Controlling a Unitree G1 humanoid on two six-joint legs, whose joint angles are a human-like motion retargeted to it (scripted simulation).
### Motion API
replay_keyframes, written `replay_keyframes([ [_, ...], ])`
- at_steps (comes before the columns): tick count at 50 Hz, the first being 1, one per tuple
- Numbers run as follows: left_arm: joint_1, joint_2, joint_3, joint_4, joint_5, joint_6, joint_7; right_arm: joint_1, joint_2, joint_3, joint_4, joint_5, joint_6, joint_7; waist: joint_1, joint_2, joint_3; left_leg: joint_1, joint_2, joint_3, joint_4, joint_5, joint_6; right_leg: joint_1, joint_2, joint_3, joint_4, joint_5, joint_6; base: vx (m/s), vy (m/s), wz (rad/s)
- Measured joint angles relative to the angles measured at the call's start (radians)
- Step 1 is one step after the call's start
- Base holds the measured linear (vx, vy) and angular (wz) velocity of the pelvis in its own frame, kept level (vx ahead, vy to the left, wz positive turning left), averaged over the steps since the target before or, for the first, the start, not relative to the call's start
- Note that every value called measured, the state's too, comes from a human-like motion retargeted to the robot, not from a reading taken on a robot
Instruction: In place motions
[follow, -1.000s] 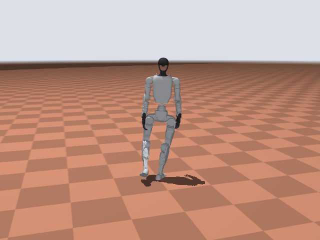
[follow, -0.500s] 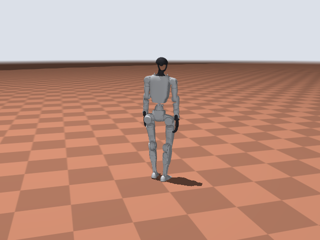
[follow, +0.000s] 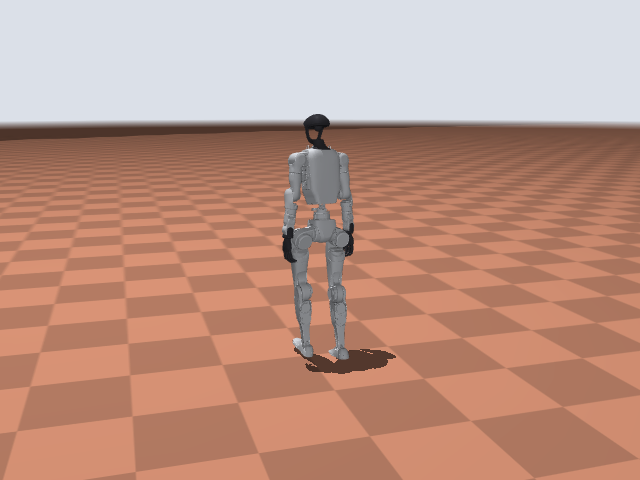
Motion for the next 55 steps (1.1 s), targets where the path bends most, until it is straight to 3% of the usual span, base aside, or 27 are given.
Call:
replay_keyframes([
  [2, 0.001, 0.007, 0.007, 0.005, -0.001, -0.002, 0.001, 0.003, -0.009, 0.001, 0.011, -0.006, -0.003, 0.014, -0.03, -0.001, -0.006, -0.005, 0.059, 0.163, -0.013, -0.096, -0.026, 0.02, -0.025, -0.144, -0.009, -0.017, 0.013, 0.17, -0.07, 3.71],
  [5, 0.005, 0.02, 0.008, 0.003, 0.004, -0.01, 0.02, 0.017, -0.019, -0.007, 0.023, -0.015, -0.006, 0.053, -0.065, 0.004, -0.019, -0.013, 0.154, 0.405, -0.009, -0.19, -0.134, 0.055, -0.048, -0.372, -0.015, -0.046, 0.036, 0.21, -0.07, 3.88],
  [9, 0.015, 0.029, -0.001, 0.011, 0.009, -0.019, 0.034, 0.052, -0.027, -0.032, 0.038, -0.036, -0.001, 0.052, -0.057, -0.006, -0.037, 0.023, 0.284, 0.783, 0.043, -0.192, -0.277, 0.108, -0.06, -0.61, -0.033, -0.07, 0.071, 0.32, -0.03, 3.56],
  [13, 0.039, 0.036, 0.022, 0.033, 0.001, -0.018, 0.044, 0.081, -0.022, -0.049, 0.042, -0.054, 0.003, 0.031, -0.06, -0.028, -0.062, 0.08, 0.329, 0.975, 0.093, -0.145, -0.309, 0.155, -0.066, -0.791, -0.055, -0.082, 0.117, 0.42, 0.04, 3.21],
  [15, 0.06, 0.038, 0.049, 0.041, -0.007, -0.019, 0.052, 0.089, -0.018, -0.05, 0.041, -0.053, 0.002, 0.023, -0.075, -0.032, -0.074, 0.111, 0.332, 1.013, 0.096, -0.12, -0.309, 0.175, -0.063, -0.866, -0.058, -0.086, 0.141, 0.47, 0.08, 2.93],
  [19, 0.12, 0.038, 0.104, 0.05, -0.026, -0.027, 0.073, 0.087, -0.014, -0.056, 0.033, -0.05, -0.003, 0.022, -0.046, -0.018, -0.096, 0.172, 0.319, 1.072, 0.023, -0.012, -0.386, 0.214, -0.034, -0.974, -0.047, -0.096, 0.172, 0.46, 0.06, 1.98],
  [20, 0.136, 0.038, 0.113, 0.055, -0.031, -0.026, 0.077, 0.084, -0.014, -0.059, 0.031, -0.052, -0.002, 0.024, -0.034, -0.019, -0.102, 0.155, 0.316, 1.019, 0.016, 0.037, -0.385, 0.225, -0.036, -0.997, -0.042, -0.095, 0.18, 0.47, 0.05, 1.63],
  [23, 0.152, 0.037, 0.124, 0.096, -0.067, -0.022, 0.101, 0.075, -0.009, -0.059, 0.001, -0.036, -0.009, 0.013, -0.02, -0.003, -0.085, 0.119, 0.286, 0.87, 0.007, 0.037, -0.338, 0.258, -0.023, -1.054, -0.02, -0.083, 0.188, 0.32, 0.03, 1.56],
  [26, 0.158, 0.032, 0.153, 0.122, -0.074, -0.011, 0.111, 0.054, -0.009, -0.043, -0.033, -0.025, -0.02, 0.02, 0.03, 0.002, -0.06, 0.134, 0.275, 0.83, 0.001, 0.024, -0.326, 0.298, -0.026, -1.067, 0.0, -0.062, 0.2, 0.32, 0.09, 0.78],
  [30, 0.203, 0.021, 0.176, 0.113, -0.045, 0.0, 0.126, 0.056, 0.006, -0.057, -0.067, -0.048, -0.015, 0.022, 0.064, 0.016, -0.086, 0.135, 0.257, 0.736, -0.009, 0.011, -0.322, 0.334, -0.033, -1.075, 0.04, -0.02, 0.215, 0.45, 0.07, 0.89],
  [34, 0.203, 0.02, 0.182, 0.121, -0.04, 0.008, 0.128, 0.059, 0.021, -0.048, -0.098, -0.044, -0.021, 0.028, 0.052, 0.074, -0.098, 0.145, 0.283, 0.653, -0.028, 0.006, -0.308, 0.333, -0.066, -0.986, 0.22, 0.071, 0.149, 0.35, 0.03, 1.03],
  [37, 0.18, 0.019, 0.191, 0.119, -0.051, 0.012, 0.115, 0.049, 0.022, -0.029, -0.1, -0.055, -0.019, 0.013, 0.003, 0.108, -0.098, 0.149, 0.291, 0.583, -0.041, 0.0, -0.303, 0.218, -0.147, -0.744, 0.5, 0.099, 0.047, 0.27, -0.04, 1.31],
  [38, 0.172, 0.02, 0.19, 0.111, -0.053, 0.014, 0.107, 0.049, 0.023, -0.021, -0.098, -0.053, -0.02, 0.008, -0.013, 0.105, -0.101, 0.145, 0.279, 0.566, -0.049, 0.002, -0.3, 0.156, -0.148, -0.631, 0.56, 0.077, 0.056, 0.24, -0.1, 1.29],
  [40, 0.149, 0.021, 0.18, 0.09, -0.05, 0.021, 0.088, 0.049, 0.03, -0.008, -0.091, -0.039, -0.018, 0.005, -0.036, 0.094, -0.105, 0.14, 0.253, 0.531, -0.07, 0.01, -0.296, 0.005, -0.05, -0.322, 0.616, 0.008, 0.1, 0.18, -0.16, 1.28],
  [42, 0.121, 0.022, 0.164, 0.067, -0.045, 0.022, 0.073, 0.045, 0.038, -0.009, -0.083, -0.021, -0.015, 0.005, -0.062, 0.091, -0.093, 0.136, 0.245, 0.493, -0.077, 0.019, -0.293, -0.067, 0.045, -0.15, 0.605, -0.012, 0.142, 0.07, -0.19, 1.47],
  [44, 0.086, 0.024, 0.14, 0.041, -0.044, 0.017, 0.055, 0.038, 0.044, -0.014, -0.074, -0.002, -0.016, 0.001, -0.098, 0.092, -0.07, 0.134, 0.239, 0.45, -0.078, 0.027, -0.29, -0.102, 0.081, -0.087, 0.554, -0.038, 0.137, 0.01, -0.23, 1.71],
  [48, 0.023, 0.022, 0.093, 0.005, -0.026, 0.007, -0.001, 0.037, 0.048, -0.01, -0.05, 0.014, -0.018, -0.006, -0.163, 0.072, -0.048, 0.129, 0.203, 0.392, -0.075, 0.041, -0.281, -0.124, 0.085, -0.037, 0.321, -0.106, 0.084, 0.04, -0.22, 1.74],
  [51, -0.012, 0.01, 0.069, -0.004, -0.011, 0.005, -0.039, 0.044, 0.045, -0.01, -0.015, 0.017, -0.017, -0.012, -0.202, 0.034, -0.022, 0.158, 0.146, 0.337, -0.07, 0.046, -0.271, -0.111, 0.118, 0.173, 0.108, -0.144, 0.088, 0.1, -0.18, 1.82],
  [53, -0.025, -0.001, 0.055, -0.01, -0.01, 0.003, -0.05, 0.052, 0.042, -0.011, 0.008, 0.021, -0.014, -0.014, -0.203, 0.001, 0.002, 0.196, 0.109, 0.316, -0.066, 0.046, -0.27, -0.07, 0.106, 0.266, -0.002, -0.058, 0.083, 0.13, -0.16, 1.23],
  [55, -0.033, 0.0, 0.047, -0.008, -0.005, 0.002, -0.054, 0.06, 0.045, -0.008, 0.032, 0.021, -0.009, -0.011, -0.148, -0.02, 0.01, 0.234, 0.101, 0.329, -0.07, 0.041, -0.273, -0.019, 0.07, 0.173, -0.014, -0.084, 0.082, 0.23, -0.16, 0.4],
])
